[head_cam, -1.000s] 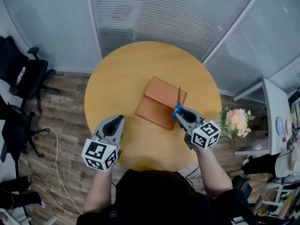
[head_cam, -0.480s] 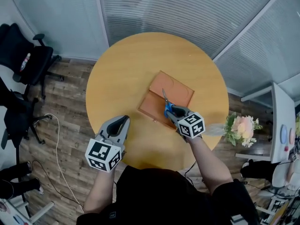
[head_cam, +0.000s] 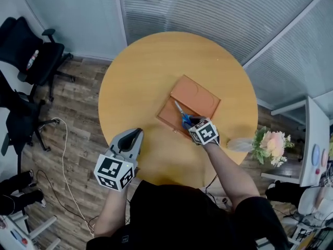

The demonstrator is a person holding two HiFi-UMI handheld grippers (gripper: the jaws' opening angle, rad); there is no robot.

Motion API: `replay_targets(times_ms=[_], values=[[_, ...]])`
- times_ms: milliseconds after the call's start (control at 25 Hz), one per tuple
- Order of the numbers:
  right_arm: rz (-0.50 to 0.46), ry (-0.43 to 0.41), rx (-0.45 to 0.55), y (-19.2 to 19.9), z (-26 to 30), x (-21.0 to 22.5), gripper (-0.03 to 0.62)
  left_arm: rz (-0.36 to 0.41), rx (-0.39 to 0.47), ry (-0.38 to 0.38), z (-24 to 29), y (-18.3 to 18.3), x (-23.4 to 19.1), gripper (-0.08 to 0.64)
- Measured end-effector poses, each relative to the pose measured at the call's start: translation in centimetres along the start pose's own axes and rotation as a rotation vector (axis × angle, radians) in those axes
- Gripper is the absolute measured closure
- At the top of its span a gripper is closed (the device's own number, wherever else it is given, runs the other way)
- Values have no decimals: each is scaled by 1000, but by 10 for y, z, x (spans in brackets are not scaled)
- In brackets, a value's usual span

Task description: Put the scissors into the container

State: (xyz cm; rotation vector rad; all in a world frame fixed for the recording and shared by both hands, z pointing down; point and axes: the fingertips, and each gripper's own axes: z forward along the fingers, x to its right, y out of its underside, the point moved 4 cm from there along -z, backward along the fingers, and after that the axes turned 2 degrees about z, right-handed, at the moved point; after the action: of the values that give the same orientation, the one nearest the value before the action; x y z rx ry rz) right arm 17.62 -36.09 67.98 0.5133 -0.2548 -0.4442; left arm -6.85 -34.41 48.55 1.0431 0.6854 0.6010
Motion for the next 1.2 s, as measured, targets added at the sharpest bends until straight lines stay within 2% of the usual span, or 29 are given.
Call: replay_targets(times_ms=[200,480,640,800,1040,1200], values=[[12,13,-104,11,15,2,491,-17,10,-10,-8,6,-1,534],[-68,49,-208,19,25,-2,491,-41,26,-29,-25,14,-1,534],[-59,37,-276,32,32,-11,490,-51,34,-40,-37,19,-6,534],[-92,112,-352,41,30,-4,489,-63,34,-46,-47,25,-10,534],[-114,169,-388,43,27,4,488,-78,36,-54,-63,31,-17,534],[-57,90,-283,30,33,-10,476,-85,38,-51,-74,33,-27,534]])
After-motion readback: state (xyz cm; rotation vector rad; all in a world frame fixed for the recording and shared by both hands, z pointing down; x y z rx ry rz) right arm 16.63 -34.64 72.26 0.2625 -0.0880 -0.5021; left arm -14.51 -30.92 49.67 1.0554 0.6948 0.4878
